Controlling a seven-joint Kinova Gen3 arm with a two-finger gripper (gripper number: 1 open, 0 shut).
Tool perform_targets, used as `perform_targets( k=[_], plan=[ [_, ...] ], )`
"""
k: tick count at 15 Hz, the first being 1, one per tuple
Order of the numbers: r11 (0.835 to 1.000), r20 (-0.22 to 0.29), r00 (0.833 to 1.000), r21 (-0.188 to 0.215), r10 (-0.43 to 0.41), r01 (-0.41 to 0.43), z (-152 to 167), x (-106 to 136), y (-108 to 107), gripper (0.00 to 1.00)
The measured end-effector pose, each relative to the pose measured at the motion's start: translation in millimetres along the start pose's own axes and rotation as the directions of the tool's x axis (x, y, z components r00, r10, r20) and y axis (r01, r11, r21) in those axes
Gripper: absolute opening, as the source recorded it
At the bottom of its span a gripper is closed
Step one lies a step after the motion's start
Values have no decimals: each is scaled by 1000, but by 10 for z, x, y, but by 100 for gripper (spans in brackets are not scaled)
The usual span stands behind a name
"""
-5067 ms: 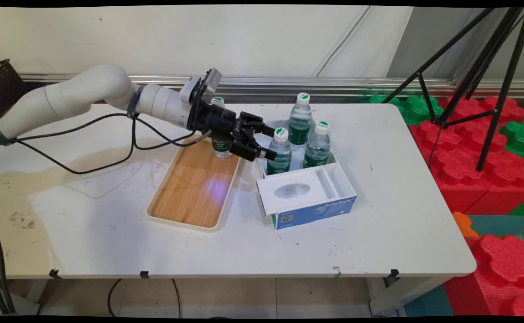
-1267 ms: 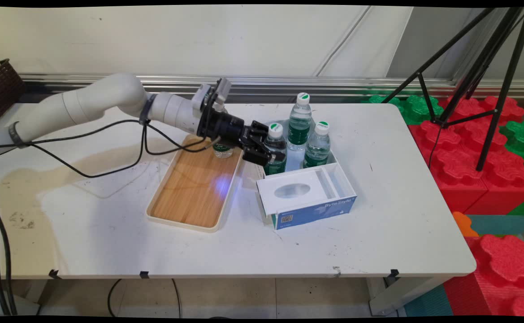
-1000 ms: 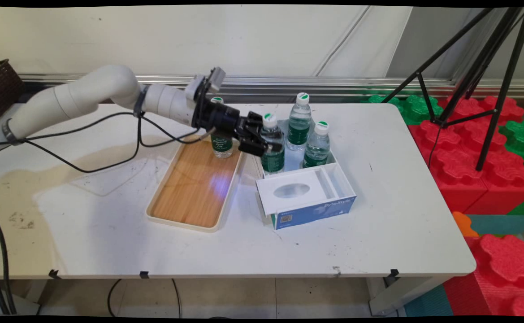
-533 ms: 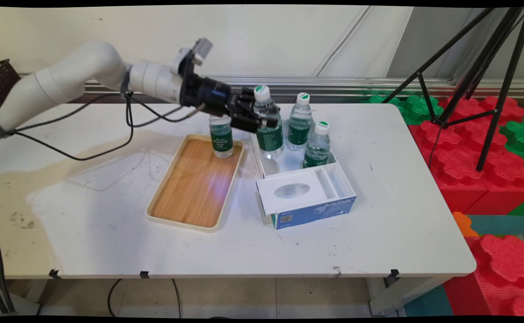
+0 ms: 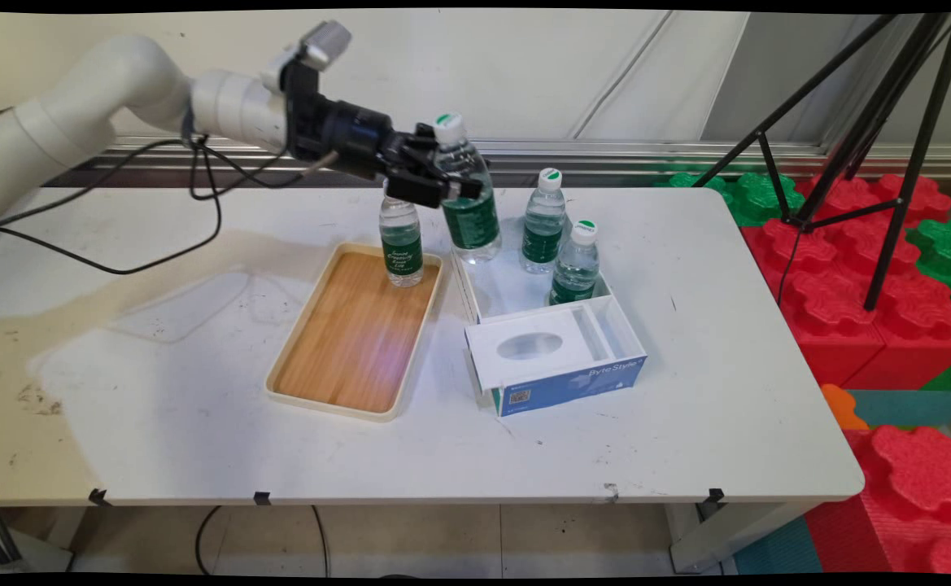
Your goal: Place the picked object on the tray
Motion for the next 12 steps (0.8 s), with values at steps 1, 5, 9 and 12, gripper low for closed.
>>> perform_targets(
  k=[1, 5, 9, 12],
  plan=[
    [1000, 2, 1000, -4, -6, 6, -69, 26, 40, 0],
    [999, 22, 999, -19, -31, 32, -321, 22, 201, 0],
    [997, 61, 996, -34, -66, 69, -648, -94, 429, 0],
    [995, 88, 992, -41, -87, 90, -844, -205, 560, 0]
  ],
)
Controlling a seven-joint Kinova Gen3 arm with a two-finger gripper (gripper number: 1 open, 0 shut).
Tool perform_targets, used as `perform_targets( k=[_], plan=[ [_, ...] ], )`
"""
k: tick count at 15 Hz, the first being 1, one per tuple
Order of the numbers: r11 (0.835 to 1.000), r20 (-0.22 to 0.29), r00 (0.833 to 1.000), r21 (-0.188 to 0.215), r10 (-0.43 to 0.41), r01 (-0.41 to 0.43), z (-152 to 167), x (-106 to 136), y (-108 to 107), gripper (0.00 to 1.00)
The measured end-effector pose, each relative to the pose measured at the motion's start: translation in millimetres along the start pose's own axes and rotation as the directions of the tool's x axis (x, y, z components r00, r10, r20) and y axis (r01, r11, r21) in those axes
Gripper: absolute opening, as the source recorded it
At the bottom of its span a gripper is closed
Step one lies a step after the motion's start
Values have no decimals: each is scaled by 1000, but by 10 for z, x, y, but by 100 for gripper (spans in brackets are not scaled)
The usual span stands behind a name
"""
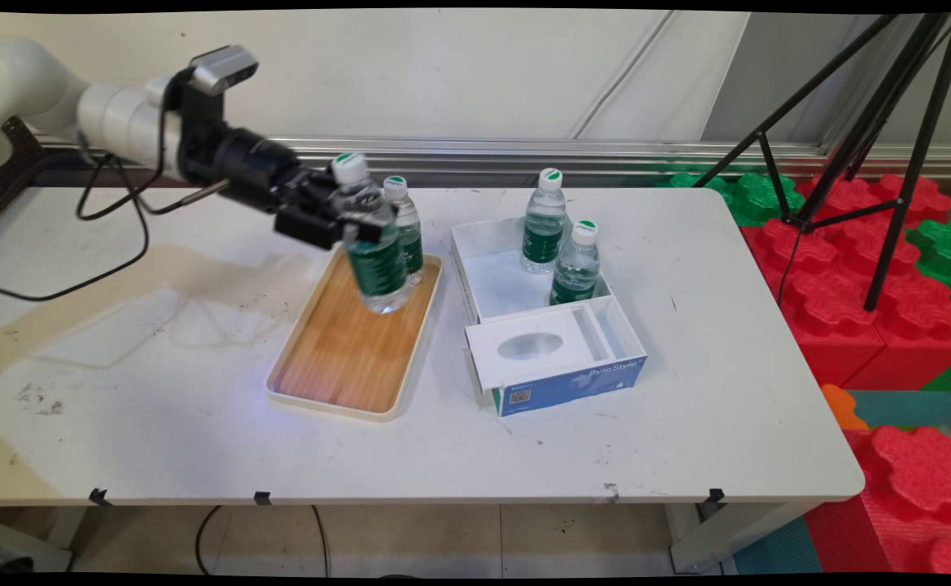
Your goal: Place the picked object on the tray
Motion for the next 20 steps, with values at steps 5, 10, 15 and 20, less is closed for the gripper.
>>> perform_targets(
  k=[5, 10, 15, 20],
  plan=[
    [1000, 51, 999, 5, -12, 12, -225, -313, 124, 0],
    [1000, 85, 996, 6, 21, -22, -192, -599, 98, 0],
    [999, 98, 994, -1, 43, -43, -50, -789, 79, 0],
    [999, 107, 993, 1, 48, -48, 99, -919, 61, 0]
  ],
)
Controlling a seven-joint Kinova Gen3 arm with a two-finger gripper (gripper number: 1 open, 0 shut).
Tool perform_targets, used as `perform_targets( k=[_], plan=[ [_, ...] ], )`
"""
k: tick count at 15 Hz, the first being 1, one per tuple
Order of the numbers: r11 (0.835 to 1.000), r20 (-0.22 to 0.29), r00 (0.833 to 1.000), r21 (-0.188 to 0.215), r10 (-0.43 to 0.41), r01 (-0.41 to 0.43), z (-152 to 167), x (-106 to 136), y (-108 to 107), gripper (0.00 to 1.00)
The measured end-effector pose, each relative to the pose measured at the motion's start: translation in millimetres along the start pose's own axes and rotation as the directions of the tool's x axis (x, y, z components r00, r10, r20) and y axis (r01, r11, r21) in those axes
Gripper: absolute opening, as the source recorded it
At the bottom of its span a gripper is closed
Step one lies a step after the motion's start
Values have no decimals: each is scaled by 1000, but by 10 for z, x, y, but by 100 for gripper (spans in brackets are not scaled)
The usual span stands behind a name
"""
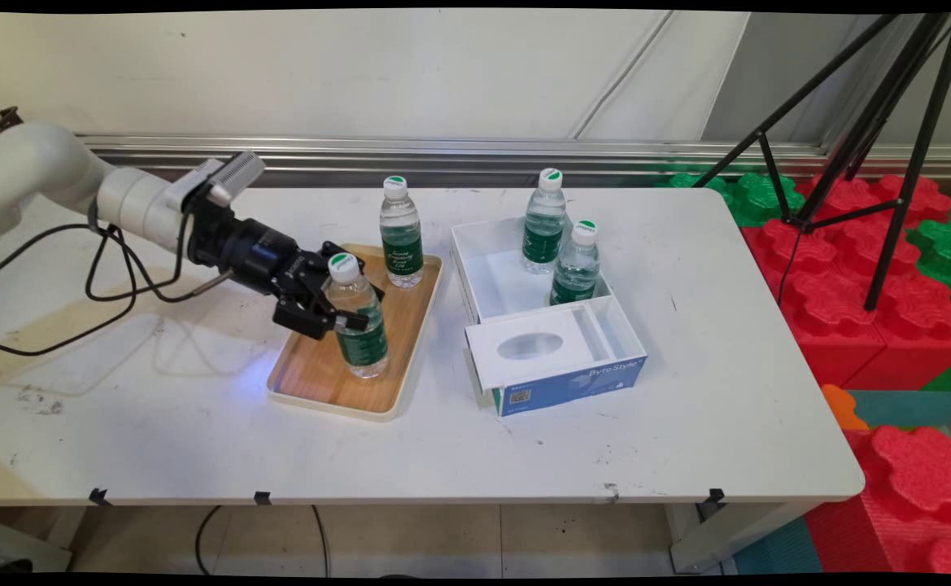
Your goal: Place the picked object on the tray
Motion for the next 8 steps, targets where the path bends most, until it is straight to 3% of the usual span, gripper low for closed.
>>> perform_targets(
  k=[8],
  plan=[
    [1000, 6, 1000, 18, 3, -4, 154, -120, -63, 0]
  ],
)
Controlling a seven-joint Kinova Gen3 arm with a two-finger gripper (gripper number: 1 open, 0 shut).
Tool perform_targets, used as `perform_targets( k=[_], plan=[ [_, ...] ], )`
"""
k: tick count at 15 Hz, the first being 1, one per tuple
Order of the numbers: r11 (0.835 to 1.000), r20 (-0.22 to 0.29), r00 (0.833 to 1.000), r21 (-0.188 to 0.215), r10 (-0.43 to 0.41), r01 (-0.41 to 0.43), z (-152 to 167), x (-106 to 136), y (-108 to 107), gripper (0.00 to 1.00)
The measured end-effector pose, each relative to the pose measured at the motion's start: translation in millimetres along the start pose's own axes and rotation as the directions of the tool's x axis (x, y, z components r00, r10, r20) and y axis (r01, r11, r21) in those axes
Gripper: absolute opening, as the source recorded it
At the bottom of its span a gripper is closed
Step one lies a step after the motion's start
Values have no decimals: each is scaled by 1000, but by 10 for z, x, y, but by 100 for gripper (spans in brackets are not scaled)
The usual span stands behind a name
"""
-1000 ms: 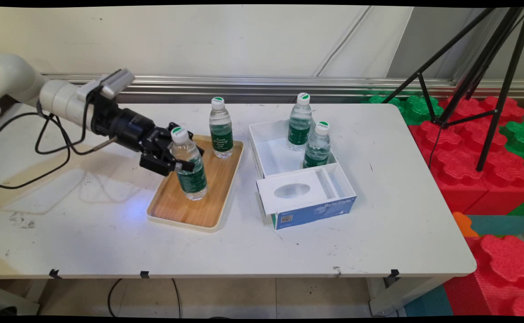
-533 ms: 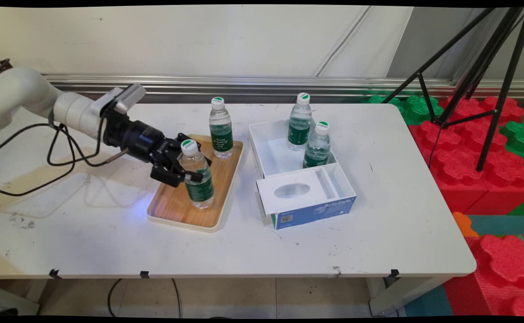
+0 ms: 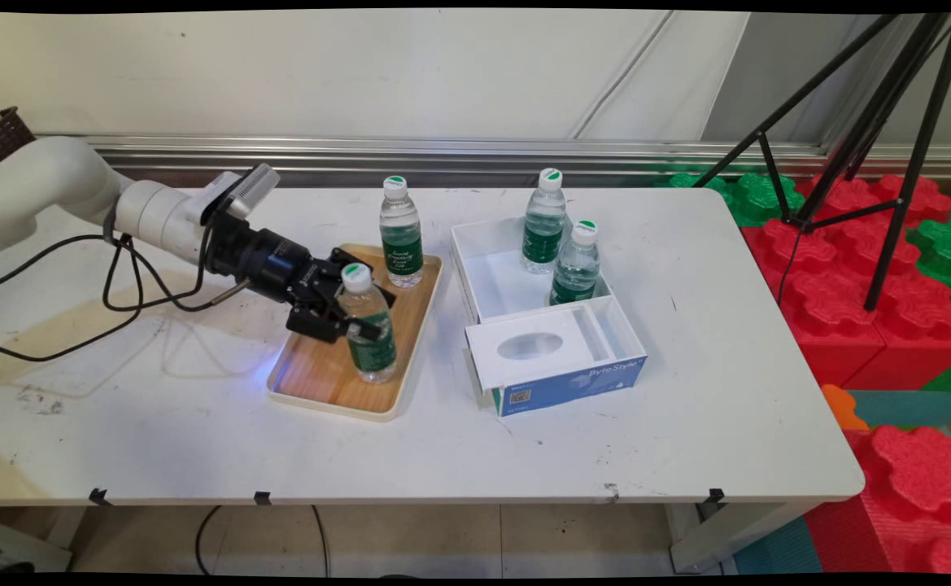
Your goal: Place the picked object on the tray
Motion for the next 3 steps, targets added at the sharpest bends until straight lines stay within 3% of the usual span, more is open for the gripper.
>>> perform_targets(
  k=[1, 3],
  plan=[
    [1000, -3, 1000, 6, 1, -1, 17, -6, -12, 100],
    [1000, -9, 1000, 15, 0, 0, 44, -13, -34, 100]
  ],
)
